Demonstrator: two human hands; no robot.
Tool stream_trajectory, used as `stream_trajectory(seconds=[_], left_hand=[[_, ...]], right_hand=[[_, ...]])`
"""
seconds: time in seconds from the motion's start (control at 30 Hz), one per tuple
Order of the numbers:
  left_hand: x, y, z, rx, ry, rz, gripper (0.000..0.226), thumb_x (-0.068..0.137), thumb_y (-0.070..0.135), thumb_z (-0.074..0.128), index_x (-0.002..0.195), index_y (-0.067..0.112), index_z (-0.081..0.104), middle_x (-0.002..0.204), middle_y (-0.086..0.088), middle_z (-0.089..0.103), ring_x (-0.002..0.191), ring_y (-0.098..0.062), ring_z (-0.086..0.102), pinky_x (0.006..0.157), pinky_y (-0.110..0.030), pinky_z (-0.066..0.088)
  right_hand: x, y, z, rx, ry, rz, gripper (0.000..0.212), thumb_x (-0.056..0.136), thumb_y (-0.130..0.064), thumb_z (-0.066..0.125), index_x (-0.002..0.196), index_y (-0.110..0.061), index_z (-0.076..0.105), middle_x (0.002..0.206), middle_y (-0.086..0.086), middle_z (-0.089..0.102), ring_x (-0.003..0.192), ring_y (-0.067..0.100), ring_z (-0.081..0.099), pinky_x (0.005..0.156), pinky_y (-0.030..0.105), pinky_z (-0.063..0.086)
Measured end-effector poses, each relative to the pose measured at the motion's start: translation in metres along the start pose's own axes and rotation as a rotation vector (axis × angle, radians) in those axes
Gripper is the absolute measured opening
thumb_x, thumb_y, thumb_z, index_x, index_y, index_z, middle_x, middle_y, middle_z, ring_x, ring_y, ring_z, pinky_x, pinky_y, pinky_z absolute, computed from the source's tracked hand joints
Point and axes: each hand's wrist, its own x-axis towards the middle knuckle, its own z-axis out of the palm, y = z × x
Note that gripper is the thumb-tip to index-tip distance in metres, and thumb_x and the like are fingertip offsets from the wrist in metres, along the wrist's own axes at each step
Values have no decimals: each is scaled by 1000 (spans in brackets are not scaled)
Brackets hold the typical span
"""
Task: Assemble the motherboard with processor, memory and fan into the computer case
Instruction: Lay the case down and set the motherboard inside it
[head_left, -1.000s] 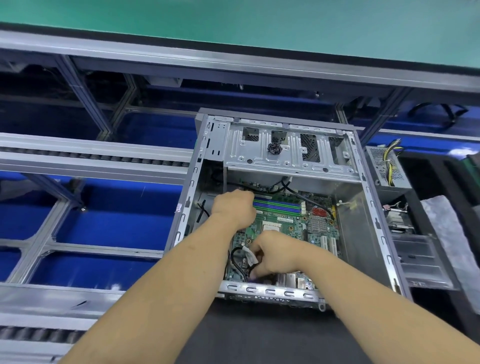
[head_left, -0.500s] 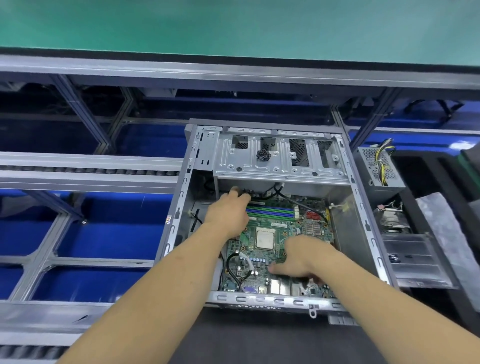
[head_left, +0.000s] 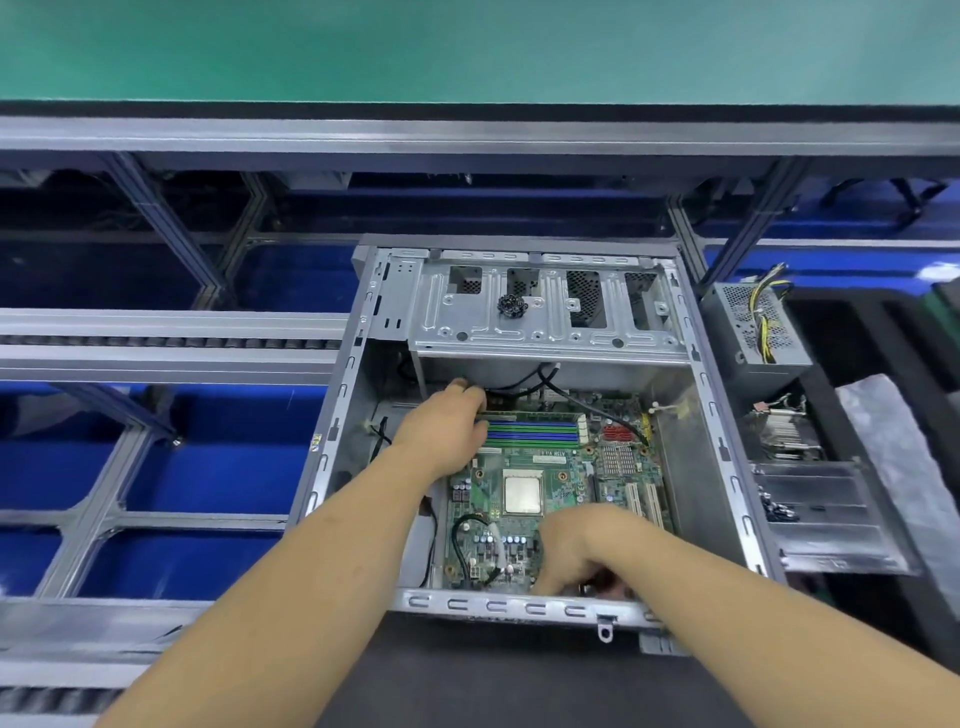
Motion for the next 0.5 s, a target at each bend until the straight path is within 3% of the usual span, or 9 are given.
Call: stream_trajectory(seconds=[0.1,0.27,0.5], left_hand=[[-1,-2,0,0,4,23,25,101,31,47,122,21,53,123,-2,53,98,-23,55,71,-32,40],[1,-2,-1,-12,16,38,23,100,31,50,121,24,56,121,1,56,100,-23,57,71,-32,41],[0,-1,2,27,46,9,27,99,11,43,118,24,58,117,-2,59,95,-27,59,75,-39,52]], right_hand=[[0,3,2,1,-28,-5,41,93,-43,68,77,-8,57,93,6,62,52,19,56,45,27,53],[0,1,3,-12,-17,-15,48,101,-51,50,78,-9,52,90,7,58,57,22,59,48,31,53],[5,4,5,84,2,15,49,100,-49,57,87,-2,51,89,9,52,59,25,61,58,33,58]])
